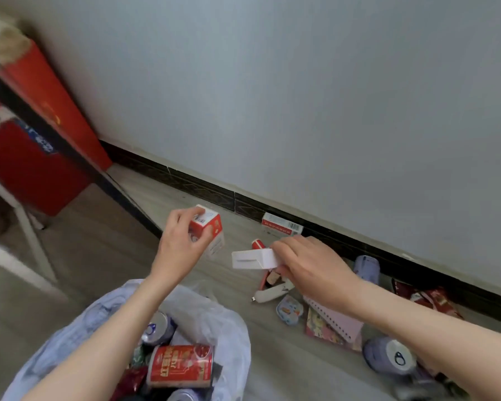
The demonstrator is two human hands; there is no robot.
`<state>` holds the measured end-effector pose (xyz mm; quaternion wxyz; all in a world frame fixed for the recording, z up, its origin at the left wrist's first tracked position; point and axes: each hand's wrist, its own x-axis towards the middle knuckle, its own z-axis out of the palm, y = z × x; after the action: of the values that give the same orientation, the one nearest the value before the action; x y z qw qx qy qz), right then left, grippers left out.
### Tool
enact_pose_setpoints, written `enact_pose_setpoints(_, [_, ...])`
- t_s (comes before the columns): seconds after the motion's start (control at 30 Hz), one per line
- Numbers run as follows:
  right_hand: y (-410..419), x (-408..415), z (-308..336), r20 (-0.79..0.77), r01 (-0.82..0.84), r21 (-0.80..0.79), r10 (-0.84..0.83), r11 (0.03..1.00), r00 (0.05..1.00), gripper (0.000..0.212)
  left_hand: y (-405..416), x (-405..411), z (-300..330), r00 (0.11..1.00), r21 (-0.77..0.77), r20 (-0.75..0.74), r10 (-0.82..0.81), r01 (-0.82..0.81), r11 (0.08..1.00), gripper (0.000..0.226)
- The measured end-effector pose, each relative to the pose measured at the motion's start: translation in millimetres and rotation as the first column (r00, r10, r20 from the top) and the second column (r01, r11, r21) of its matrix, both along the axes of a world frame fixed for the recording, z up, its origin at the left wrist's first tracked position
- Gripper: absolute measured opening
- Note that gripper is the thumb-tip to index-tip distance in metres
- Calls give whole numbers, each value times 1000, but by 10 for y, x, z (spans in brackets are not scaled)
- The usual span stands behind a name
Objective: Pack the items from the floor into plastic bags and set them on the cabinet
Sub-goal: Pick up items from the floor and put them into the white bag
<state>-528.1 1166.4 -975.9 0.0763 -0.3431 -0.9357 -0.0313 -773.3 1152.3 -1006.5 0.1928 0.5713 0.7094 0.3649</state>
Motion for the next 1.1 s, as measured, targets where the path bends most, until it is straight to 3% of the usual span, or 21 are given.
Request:
enact_pose_setpoints(0.17, [-384,-488,386,-42,-5,-113,1,994,999,32,-864,-270,246,997,-4,36,70,-70,998,32])
enact_pose_setpoints(0.3, [-776,-810,313,-142,198,-339,-259,920,955,33,-1640,-533,68,962,-83,114,248,-240,967,27])
enact_pose_setpoints(0.37, [-932,-941,176,-200,288,-511,-437,810,877,30,-1913,-605,-79,942,-130,93,323,-310,942,27])
enact_pose_setpoints(0.47, [-1191,-1197,-74,-144,290,-789,-621,542,770,27,-2286,-698,-240,921,-227,46,386,-367,902,32])
enact_pose_setpoints(0.67, [-1464,-1620,-518,13,215,-960,-738,179,675,22,-2302,-843,-391,908,-275,-82,412,-417,866,36])
enact_pose_setpoints(0.77, [-1519,-1790,-771,-13,239,-938,-714,251,700,14,-2127,-896,-454,904,-251,-126,408,-427,869,34])
enact_pose_setpoints(0.87, [-1575,-1883,-923,-118,235,-898,-718,372,686,30,-2007,-927,-587,917,-243,-148,370,-396,886,35])
enact_pose_setpoints(1.0, [-1752,-1862,-1029,-285,141,-811,-594,568,753,33,-2097,-839,-838,988,-328,-84,128,-149,933,55])
enact_pose_setpoints(1.1, [-1848,-1792,-1106,-298,45,-811,-479,583,826,44,-2227,-842,-970,989,-420,-141,-32,-31,907,72])
